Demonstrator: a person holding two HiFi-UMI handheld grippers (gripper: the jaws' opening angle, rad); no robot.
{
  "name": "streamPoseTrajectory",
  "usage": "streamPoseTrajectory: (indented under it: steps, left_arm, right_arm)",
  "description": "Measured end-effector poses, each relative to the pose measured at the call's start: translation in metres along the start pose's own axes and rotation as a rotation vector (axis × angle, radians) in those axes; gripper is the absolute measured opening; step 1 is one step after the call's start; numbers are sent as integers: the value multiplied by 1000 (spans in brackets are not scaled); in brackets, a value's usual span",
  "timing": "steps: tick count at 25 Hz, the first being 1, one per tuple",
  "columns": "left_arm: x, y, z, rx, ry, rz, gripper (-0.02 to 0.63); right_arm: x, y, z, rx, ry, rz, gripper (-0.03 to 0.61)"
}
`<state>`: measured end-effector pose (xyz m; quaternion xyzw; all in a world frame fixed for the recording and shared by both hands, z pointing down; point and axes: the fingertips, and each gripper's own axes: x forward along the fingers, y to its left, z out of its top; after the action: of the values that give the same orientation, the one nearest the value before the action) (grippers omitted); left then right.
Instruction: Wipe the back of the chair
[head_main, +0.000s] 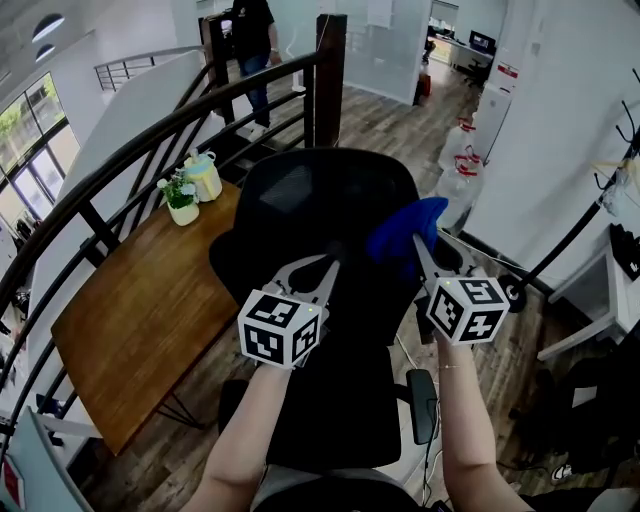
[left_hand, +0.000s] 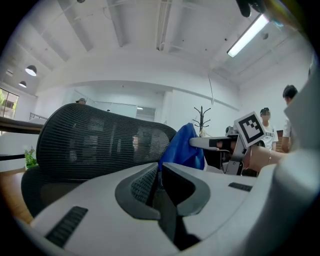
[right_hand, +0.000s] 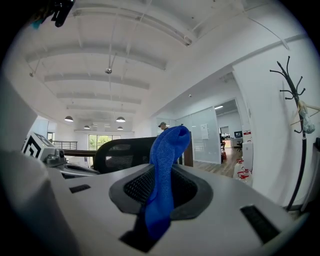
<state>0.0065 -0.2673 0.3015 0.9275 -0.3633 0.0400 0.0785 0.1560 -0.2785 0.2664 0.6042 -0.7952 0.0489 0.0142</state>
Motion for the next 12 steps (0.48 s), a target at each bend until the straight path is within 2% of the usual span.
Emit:
streamPoseTrajectory:
  steps: [5, 12]
  left_arm:
    - [-20, 12, -6, 0, 4, 22, 32]
    - [-61, 45, -22, -17, 22, 113, 32]
  right_arm:
    - [-5, 40, 1, 47, -32, 89, 91]
    - [13, 113, -24, 50, 10, 217, 91]
